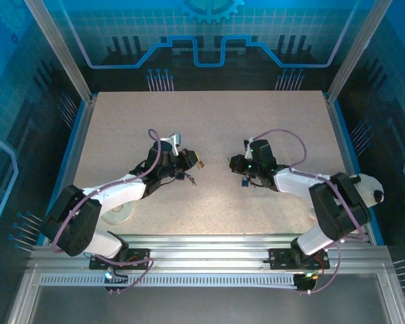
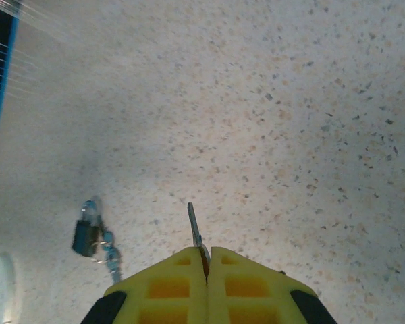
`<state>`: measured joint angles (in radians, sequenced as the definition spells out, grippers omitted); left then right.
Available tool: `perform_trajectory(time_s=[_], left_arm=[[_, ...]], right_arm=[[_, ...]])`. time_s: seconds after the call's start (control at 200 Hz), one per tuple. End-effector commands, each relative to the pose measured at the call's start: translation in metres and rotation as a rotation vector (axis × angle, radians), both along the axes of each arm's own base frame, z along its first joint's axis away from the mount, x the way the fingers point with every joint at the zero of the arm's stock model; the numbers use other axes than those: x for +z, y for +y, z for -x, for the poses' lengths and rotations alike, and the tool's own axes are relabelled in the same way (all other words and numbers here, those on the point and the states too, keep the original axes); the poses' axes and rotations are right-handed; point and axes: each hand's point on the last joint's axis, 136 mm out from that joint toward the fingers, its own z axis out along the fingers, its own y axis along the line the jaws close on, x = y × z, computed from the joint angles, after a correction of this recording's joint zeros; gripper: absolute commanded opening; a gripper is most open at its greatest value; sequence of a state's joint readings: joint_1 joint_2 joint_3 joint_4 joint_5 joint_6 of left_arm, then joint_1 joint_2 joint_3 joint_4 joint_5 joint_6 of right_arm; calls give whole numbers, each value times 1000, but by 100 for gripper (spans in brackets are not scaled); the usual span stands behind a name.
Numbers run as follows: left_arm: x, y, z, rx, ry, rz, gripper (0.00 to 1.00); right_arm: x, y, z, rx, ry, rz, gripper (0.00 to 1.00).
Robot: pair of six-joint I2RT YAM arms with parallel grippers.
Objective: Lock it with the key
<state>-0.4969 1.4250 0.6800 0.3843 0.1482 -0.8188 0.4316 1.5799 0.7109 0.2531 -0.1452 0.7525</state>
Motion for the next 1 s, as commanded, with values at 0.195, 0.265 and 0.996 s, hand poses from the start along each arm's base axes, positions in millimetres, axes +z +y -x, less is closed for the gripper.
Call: perform_trajectory(time_s=[0.195,0.265,0.996], left_arm=[[15,-2,11,-53,-48,-30,0],[16,-1,12,-54,-49,-30,0],[16,-5,10,-67,-47,-25,0]], right_arm=[[-24,9,-22,-32,29,61,0],[-28,7,-24,-40,31,77,0],[-39,11,-35,1,59,139,11]])
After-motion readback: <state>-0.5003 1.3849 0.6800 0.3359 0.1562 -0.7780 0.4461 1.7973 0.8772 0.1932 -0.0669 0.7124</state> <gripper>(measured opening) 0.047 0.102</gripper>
